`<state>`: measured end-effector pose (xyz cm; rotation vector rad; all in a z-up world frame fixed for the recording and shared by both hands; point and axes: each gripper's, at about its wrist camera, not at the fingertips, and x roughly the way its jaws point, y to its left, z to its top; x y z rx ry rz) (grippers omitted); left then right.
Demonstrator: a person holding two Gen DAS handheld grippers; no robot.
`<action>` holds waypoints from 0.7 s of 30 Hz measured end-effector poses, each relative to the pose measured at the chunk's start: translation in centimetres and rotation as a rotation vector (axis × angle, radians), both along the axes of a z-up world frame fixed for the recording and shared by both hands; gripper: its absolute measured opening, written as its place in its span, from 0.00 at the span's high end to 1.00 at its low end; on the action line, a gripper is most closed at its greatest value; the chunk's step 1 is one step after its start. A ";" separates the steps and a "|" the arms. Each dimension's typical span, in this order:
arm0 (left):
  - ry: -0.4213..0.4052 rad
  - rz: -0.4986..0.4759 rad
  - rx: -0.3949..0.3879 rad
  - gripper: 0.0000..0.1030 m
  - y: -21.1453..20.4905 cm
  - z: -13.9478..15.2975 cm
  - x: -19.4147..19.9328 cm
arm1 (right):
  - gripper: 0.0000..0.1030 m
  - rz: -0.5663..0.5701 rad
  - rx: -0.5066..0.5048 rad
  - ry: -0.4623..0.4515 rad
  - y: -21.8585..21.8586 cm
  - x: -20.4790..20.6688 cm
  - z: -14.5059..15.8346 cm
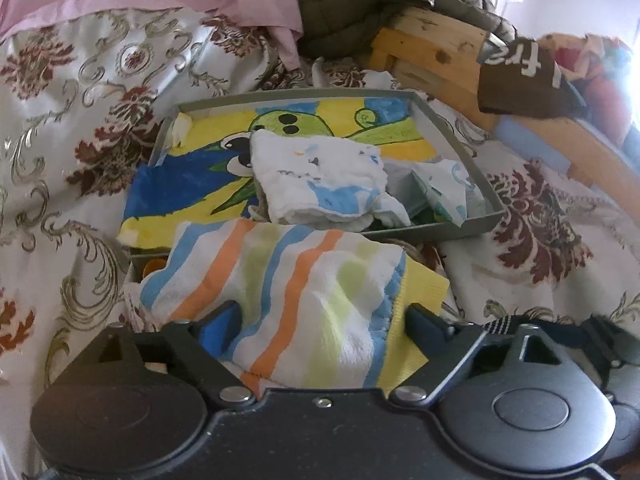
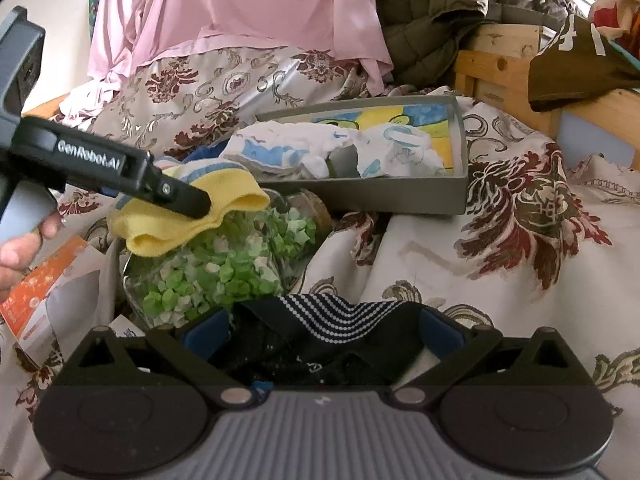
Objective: Organize soft objects
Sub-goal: 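Grasp the striped towel with the left gripper while the right gripper holds the black sock, then lift the striped towel and black sock and carry both toward the cartoon tray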
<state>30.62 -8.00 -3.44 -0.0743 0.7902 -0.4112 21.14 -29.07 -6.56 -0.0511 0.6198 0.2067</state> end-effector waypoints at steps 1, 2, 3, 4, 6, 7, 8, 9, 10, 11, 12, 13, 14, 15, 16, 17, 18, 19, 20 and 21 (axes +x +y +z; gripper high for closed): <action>0.006 -0.003 -0.004 0.20 0.0 0.0 0.0 | 0.00 -0.003 -0.007 0.007 0.0 0.1 -0.1; 0.009 -0.009 -0.006 0.22 0.0 0.1 0.0 | 0.00 -0.007 -0.015 0.014 0.1 0.2 -0.2; 0.011 -0.011 -0.007 0.23 0.0 0.1 0.0 | 0.00 -0.012 -0.020 0.022 0.0 0.2 -0.3; 0.012 -0.012 -0.005 0.24 -0.1 0.2 0.0 | 0.00 -0.014 -0.019 0.026 0.0 0.3 -0.4; 0.015 -0.012 0.000 0.26 -0.2 0.3 0.0 | 0.00 -0.012 -0.013 0.028 -0.1 0.3 -0.4; 0.015 -0.013 0.003 0.28 -0.3 0.3 0.0 | 0.00 -0.009 -0.014 0.029 -0.1 0.3 -0.4; 0.015 -0.015 0.005 0.31 -0.3 0.4 -0.1 | 0.00 -0.008 -0.020 0.032 0.0 0.3 -0.5; 0.014 -0.015 0.010 0.32 -0.4 0.5 -0.1 | 0.00 -0.007 -0.027 0.035 0.0 0.4 -0.6; 0.011 -0.013 0.014 0.36 -0.4 0.6 -0.2 | 0.00 -0.004 -0.034 0.037 0.2 0.4 -0.7; 0.010 -0.012 0.017 0.40 -0.4 0.7 -0.2 | 0.00 0.001 -0.037 0.039 0.3 0.4 -0.7; 0.010 -0.010 0.020 0.42 -0.3 0.8 -0.2 | 0.00 0.009 -0.037 0.040 0.4 0.3 -0.7; 0.011 -0.007 0.021 0.47 -0.2 0.9 -0.3 | 0.00 0.016 -0.038 0.041 0.4 0.3 -0.7; 0.010 -0.005 0.022 0.52 0.0 1.0 -0.3 | 0.00 0.021 -0.042 0.045 0.6 0.3 -0.8; 0.009 -0.002 0.026 0.54 0.1 1.0 -0.5 | 0.00 0.023 -0.049 0.049 0.7 0.3 -0.9; 0.006 0.003 0.032 0.60 0.3 1.2 -0.6 | 0.00 0.025 -0.057 0.051 0.8 0.3 -1.0; 0.000 0.010 0.037 0.65 0.4 1.3 -0.8 | 0.00 0.027 -0.063 0.052 0.8 0.3 -1.1; -0.004 0.014 0.040 0.66 0.5 1.4 -1.0 | 0.00 0.027 -0.068 0.054 0.9 0.3 -1.1; -0.009 0.016 0.039 0.67 0.7 1.4 -1.3 | 0.00 0.027 -0.074 0.057 0.9 0.3 -1.2; -0.020 0.014 0.029 0.67 0.9 1.5 -1.7 | 0.00 0.027 -0.082 0.060 1.0 0.3 -1.3; -0.034 0.007 0.018 0.68 1.0 1.5 -2.1 | 0.00 0.026 -0.100 0.065 1.1 0.4 -1.5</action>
